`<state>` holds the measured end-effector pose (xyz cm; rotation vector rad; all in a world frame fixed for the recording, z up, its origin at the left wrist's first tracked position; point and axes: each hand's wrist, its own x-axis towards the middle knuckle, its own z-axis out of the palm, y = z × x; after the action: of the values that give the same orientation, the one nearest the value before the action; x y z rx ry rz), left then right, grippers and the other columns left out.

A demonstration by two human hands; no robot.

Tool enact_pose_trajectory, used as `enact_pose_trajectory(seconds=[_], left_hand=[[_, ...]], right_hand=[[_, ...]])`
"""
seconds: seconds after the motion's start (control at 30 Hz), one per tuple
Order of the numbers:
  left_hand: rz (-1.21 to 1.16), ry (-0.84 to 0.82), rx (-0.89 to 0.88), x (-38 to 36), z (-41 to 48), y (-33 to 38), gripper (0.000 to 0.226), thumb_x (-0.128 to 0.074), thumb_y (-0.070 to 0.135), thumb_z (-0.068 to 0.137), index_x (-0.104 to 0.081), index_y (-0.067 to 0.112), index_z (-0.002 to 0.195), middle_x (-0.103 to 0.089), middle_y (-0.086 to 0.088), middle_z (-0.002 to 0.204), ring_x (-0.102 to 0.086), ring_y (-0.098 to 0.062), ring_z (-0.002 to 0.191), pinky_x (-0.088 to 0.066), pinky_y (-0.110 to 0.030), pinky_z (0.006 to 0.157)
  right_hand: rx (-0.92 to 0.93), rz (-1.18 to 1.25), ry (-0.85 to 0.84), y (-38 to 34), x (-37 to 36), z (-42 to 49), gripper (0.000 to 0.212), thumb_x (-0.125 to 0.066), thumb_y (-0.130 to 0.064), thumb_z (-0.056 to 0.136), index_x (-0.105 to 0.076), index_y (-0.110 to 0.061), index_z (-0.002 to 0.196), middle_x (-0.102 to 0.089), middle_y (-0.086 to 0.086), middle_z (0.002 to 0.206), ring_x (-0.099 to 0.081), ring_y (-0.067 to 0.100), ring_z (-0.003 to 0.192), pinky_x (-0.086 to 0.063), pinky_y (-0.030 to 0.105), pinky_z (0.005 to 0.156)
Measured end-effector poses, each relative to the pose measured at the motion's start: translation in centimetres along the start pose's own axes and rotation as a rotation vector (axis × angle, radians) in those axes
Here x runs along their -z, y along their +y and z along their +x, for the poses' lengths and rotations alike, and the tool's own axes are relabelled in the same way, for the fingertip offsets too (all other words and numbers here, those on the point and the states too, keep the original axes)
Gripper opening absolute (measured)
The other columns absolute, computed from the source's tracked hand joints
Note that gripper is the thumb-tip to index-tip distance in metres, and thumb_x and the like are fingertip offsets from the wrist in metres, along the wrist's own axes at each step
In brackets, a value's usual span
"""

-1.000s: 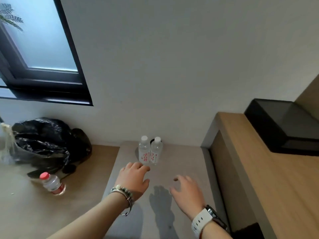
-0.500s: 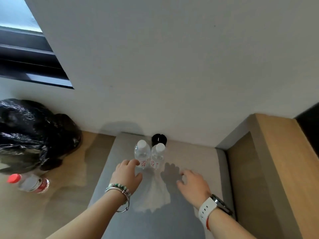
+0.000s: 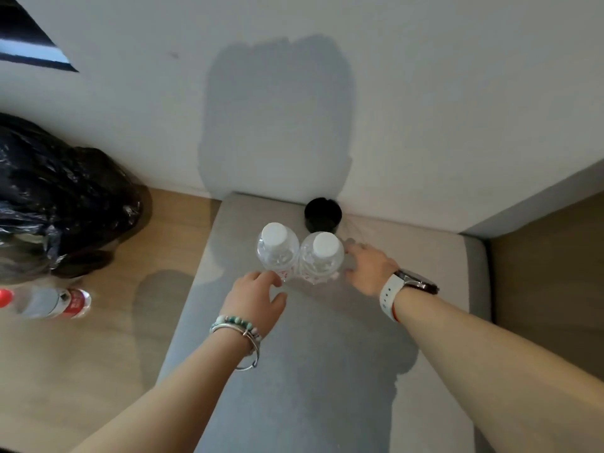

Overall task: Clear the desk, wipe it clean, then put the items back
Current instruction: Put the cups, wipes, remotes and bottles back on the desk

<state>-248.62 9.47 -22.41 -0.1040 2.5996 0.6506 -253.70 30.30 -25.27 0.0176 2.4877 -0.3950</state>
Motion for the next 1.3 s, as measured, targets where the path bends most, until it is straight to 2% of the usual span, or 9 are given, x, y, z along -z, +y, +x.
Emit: enact_pose_trajectory(seconds=[0.27,0.4,0.5,0.6,0.77,0.9,1.0,1.17,1.3], left_hand=[[-0.056,0.016,-0.038,-2.2,0.5,-1.1,0.026,-0.054,0.03,0.091,-0.058,0.02,0.115,-0.056,0.0,0.116,-0.05,-0.018,0.11,-0.04,-0.025,0.086],[-0.051,0.017,-0.035,-2.1,0.4,-1.4,0.026,-0.053,0.031,0.091,-0.057,0.022,0.115,-0.055,0.002,0.115,-0.051,-0.015,0.107,-0.039,-0.021,0.083],[-0.049,0.021,-0.022,-1.8,0.5,-1.2,0.026,-0.053,0.03,0.092,-0.057,0.021,0.115,-0.056,0.002,0.115,-0.052,-0.014,0.106,-0.038,-0.02,0.083],[-0.051,0.011,-0.031,-2.0,0.3,-0.6,0.026,-0.052,0.03,0.092,-0.057,0.021,0.116,-0.056,0.003,0.115,-0.052,-0.013,0.105,-0.038,-0.02,0.081],[-0.037,-0.052,-0.057,-2.5,-1.1,0.4,0.027,-0.052,0.031,0.092,-0.057,0.021,0.116,-0.056,0.003,0.115,-0.054,-0.013,0.104,-0.039,-0.02,0.08],[-0.041,-0.099,-0.117,-2.2,-2.7,1.8,0.025,-0.052,0.03,0.092,-0.058,0.021,0.114,-0.059,0.002,0.111,-0.055,-0.012,0.1,-0.039,-0.019,0.079],[-0.122,-0.096,-0.164,-1.4,-4.6,3.8,0.023,-0.053,0.028,0.092,-0.059,0.02,0.112,-0.06,0.005,0.104,-0.055,-0.009,0.091,-0.037,-0.018,0.077],[-0.399,-0.038,-0.121,1.8,-9.0,6.7,0.017,-0.051,0.028,0.094,-0.057,0.021,0.108,-0.06,0.005,0.095,-0.056,-0.012,0.086,-0.04,-0.024,0.076],[-0.611,-0.19,-0.148,4.3,-14.4,9.1,0.011,-0.047,0.029,0.096,-0.056,0.023,0.099,-0.06,0.002,0.088,-0.062,-0.019,0.081,-0.052,-0.036,0.078]], right_hand=[[0.043,0.218,-0.049,-0.5,-1.5,7.1,0.078,-0.056,-0.036,0.085,-0.012,-0.027,0.149,-0.047,0.016,0.134,-0.05,0.036,0.116,-0.041,0.046,0.1],[-0.004,0.254,-0.001,0.2,-3.1,7.5,0.051,-0.051,-0.031,0.087,-0.033,-0.029,0.135,-0.05,0.012,0.129,-0.053,0.035,0.109,-0.046,0.044,0.095],[0.001,0.22,0.064,0.8,-3.7,6.6,0.031,-0.05,-0.024,0.088,-0.047,-0.018,0.118,-0.056,0.014,0.118,-0.056,0.033,0.101,-0.047,0.037,0.085],[-0.064,0.225,0.149,1.1,-3.9,5.1,0.023,-0.048,-0.022,0.091,-0.055,-0.015,0.111,-0.061,0.014,0.113,-0.057,0.033,0.101,-0.044,0.032,0.078],[-0.202,0.271,0.127,2.7,-4.8,0.1,0.022,-0.054,-0.024,0.088,-0.06,-0.02,0.108,-0.062,0.013,0.115,-0.058,0.032,0.104,-0.046,0.03,0.084],[-0.22,0.328,0.144,2.9,-4.4,-4.8,0.019,-0.062,-0.024,0.087,-0.062,-0.016,0.104,-0.062,0.009,0.111,-0.058,0.028,0.103,-0.042,0.027,0.081],[-0.21,0.474,0.253,2.0,-3.5,-9.3,0.012,-0.068,-0.02,0.083,-0.06,-0.019,0.092,-0.063,0.005,0.093,-0.059,0.024,0.09,-0.039,0.024,0.07],[-0.107,0.638,0.496,-1.0,-1.2,-19.0,0.025,-0.072,-0.014,0.078,-0.051,-0.025,0.077,-0.053,-0.013,0.069,-0.052,0.008,0.068,-0.037,0.011,0.059],[-0.078,0.675,0.666,-3.5,-0.7,-29.1,0.033,-0.074,-0.013,0.076,-0.048,-0.032,0.073,-0.05,-0.015,0.067,-0.049,0.001,0.067,-0.037,0.015,0.062]])
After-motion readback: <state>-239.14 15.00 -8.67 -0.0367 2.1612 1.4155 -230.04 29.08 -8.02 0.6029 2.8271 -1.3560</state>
